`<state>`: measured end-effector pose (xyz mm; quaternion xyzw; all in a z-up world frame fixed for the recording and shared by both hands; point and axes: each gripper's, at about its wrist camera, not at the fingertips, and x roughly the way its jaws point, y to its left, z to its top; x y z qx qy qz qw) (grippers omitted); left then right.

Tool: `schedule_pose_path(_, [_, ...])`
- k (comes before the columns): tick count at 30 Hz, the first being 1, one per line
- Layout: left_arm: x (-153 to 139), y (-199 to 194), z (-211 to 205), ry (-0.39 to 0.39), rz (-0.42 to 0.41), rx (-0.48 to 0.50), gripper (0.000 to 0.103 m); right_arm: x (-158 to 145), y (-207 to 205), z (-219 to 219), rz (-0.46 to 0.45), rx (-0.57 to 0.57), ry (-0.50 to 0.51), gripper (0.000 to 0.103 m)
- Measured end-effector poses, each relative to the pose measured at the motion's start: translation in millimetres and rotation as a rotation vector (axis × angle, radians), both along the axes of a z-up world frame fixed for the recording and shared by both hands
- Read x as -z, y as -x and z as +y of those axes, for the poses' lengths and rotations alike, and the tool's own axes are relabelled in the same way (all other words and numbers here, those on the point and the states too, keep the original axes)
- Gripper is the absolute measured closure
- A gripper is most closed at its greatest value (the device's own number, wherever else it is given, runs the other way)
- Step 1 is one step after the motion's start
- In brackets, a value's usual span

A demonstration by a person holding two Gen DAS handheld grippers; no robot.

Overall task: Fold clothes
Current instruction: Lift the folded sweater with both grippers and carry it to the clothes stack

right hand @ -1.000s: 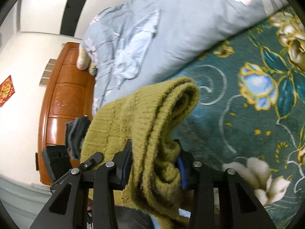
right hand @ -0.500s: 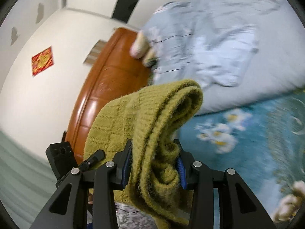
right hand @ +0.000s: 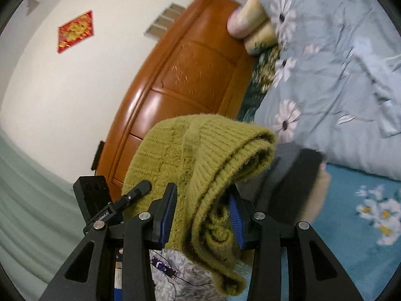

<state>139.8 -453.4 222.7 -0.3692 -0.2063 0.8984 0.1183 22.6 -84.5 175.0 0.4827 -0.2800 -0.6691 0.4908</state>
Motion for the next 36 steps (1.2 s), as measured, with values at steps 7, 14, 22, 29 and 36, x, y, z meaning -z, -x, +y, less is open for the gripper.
schedule_pose_path(7, [51.8, 36.5, -72.8, -0.054, -0.055, -0.085, 0.071, 34.0, 19.2, -81.9, -0.045, -0.037, -0.08, 0.062])
schedule_pose_path(14, [108.7, 55.6, -118.2, -0.128, -0.131, -0.153, 0.067, 60.3, 36.0, -81.3, -0.041, -0.016, -0.147, 0.062])
schedule_pose_path(22, [144.6, 62.6, -135.0, -0.157, -0.147, -0.228, 0.058, 99.4, 42.2, -65.3, -0.124, 0.007, -0.137, 0.062])
schedule_pose_path(29, [114.7, 46.9, -157.0, -0.175, -0.049, -0.356, 0.048, 80.5, 39.7, -56.7, -0.042, -0.025, -0.184, 0.062])
schedule_pose_path(36, [74.1, 12.0, -132.1, 0.022, -0.054, -0.343, 0.045, 51.0, 45.7, -39.4, 0.096, -0.041, -0.371, 0.061])
